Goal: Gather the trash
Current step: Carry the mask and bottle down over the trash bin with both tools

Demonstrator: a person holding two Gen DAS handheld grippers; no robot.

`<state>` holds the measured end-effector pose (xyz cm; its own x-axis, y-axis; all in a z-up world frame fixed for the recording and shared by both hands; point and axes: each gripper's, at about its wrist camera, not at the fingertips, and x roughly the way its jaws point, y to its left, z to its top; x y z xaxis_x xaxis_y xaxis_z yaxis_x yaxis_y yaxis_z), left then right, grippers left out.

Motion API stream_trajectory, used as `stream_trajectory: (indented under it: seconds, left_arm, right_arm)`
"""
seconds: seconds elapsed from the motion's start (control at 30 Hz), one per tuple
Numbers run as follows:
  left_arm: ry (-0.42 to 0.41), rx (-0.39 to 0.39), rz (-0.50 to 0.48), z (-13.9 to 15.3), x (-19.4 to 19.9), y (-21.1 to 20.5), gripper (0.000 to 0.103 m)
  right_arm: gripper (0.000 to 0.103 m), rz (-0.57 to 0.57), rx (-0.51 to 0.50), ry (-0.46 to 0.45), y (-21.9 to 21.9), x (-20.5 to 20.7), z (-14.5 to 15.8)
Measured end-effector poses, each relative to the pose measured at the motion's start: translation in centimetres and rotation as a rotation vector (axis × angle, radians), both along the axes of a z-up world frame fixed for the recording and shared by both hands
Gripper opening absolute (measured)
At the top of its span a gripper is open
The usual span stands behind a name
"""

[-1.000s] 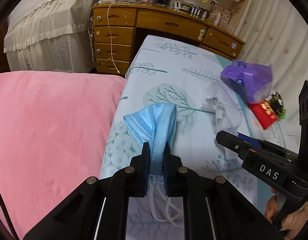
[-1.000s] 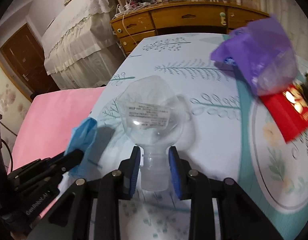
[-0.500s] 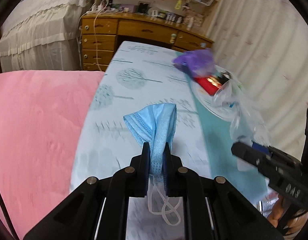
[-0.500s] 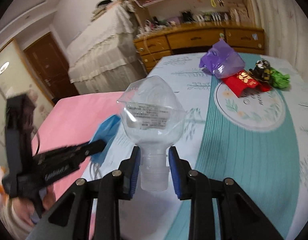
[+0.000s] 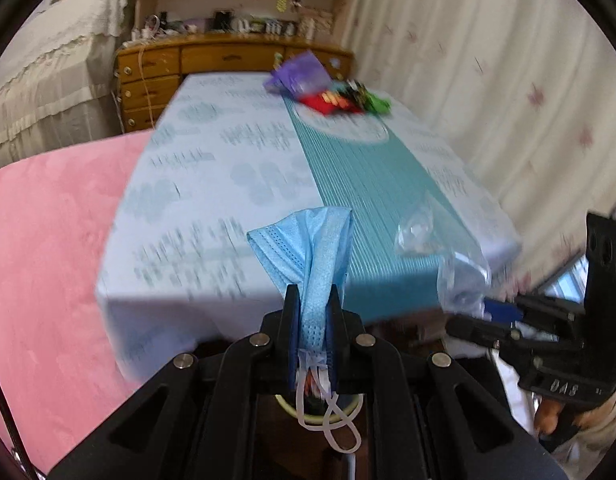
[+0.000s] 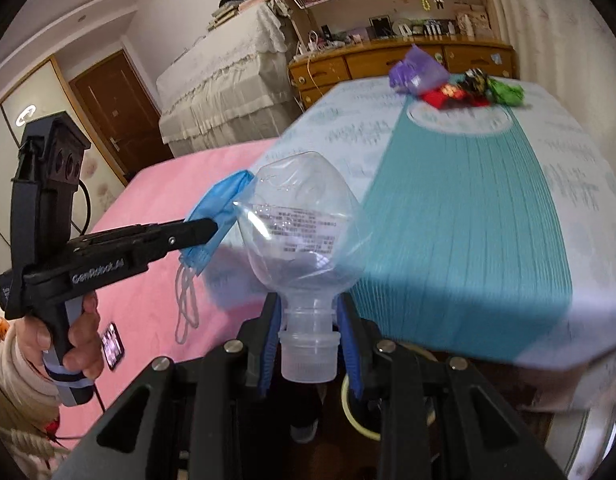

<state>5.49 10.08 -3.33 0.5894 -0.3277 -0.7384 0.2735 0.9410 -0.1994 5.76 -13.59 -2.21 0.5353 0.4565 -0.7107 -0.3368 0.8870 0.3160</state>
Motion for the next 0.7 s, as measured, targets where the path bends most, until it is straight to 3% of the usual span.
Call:
stream_trajectory:
  seconds: [0.13,0.37,0.7]
  left_arm:
    - [0.039,0.042,-0.051,-3.5,-2.7,-1.6,0.009]
    - [0.109,0.055,-0.109,-9.1,-3.9,-3.5,0.009]
    - [0.164,0.078,-0.132,-16.6,-1.6,-5.4,0.009]
  right_arm:
    - [0.029,-0.020,-0.018,0.038,-0.9,-1.8,-2.2]
    - [0.029,-0.053,-0.052,0.145,-2.0,-3.5,-7.3]
    - [0.029,-0.104,-0.141,0.306,-3.6,-2.1,-16.3]
